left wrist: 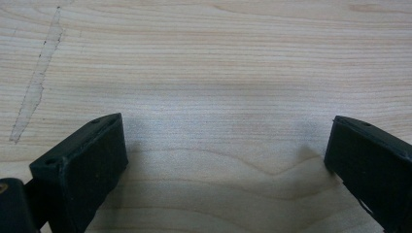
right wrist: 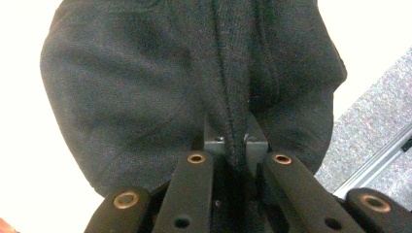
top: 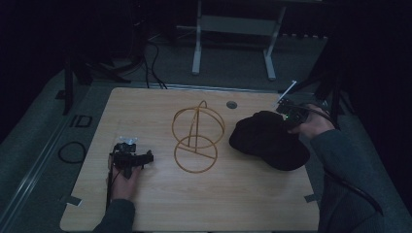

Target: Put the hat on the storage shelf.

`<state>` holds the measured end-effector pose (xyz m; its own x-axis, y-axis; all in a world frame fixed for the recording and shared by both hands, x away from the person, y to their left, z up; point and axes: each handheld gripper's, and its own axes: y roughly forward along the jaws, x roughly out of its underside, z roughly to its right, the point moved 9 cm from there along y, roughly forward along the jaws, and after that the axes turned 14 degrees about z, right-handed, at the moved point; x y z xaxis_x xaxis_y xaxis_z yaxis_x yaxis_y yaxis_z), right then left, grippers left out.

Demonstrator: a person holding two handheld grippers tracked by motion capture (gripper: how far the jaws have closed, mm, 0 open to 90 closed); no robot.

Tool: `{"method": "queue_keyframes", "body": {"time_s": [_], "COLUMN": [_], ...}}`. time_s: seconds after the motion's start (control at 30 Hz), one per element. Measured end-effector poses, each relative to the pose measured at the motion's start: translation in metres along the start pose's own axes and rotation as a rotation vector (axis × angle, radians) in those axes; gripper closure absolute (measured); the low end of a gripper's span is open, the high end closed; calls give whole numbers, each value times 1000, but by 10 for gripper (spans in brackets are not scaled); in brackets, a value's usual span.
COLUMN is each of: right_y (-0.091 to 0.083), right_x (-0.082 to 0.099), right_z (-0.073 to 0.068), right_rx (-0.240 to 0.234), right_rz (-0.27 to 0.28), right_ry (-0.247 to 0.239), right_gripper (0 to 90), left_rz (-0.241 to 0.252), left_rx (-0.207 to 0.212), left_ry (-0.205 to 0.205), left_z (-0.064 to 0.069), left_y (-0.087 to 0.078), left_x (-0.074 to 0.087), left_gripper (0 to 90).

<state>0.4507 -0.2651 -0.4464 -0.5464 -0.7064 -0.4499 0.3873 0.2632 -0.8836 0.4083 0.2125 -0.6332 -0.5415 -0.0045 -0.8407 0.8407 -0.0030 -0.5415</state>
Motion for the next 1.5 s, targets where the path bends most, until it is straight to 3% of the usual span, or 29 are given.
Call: {"method": "queue_keyframes", "body": {"time_s": [0.37,0.7,0.9,1.13,1.5], "right_y": [-13,-30,-37,-43,-60], "right_x": [-23,-33,-39,-45,-57], "right_z": [-5,-6,-4,-4,-10], "right_rx": [7,19,64,78,42], "right_rz": [52,104,120,147,211], "right_ry": [-20,-25,-42,-43,-20], "right_gripper": [864,864,865,864,864], "left_rz": [-1,0,0,0,0], "left_rx": [0,0,0,0,0], "left_ry": [0,0,0,0,0], "left_z": [0,0,0,0,0], "left_y": [0,0,0,0,0], "left_x": [0,0,0,0,0], "left_gripper": [12,12,12,12,12]}}
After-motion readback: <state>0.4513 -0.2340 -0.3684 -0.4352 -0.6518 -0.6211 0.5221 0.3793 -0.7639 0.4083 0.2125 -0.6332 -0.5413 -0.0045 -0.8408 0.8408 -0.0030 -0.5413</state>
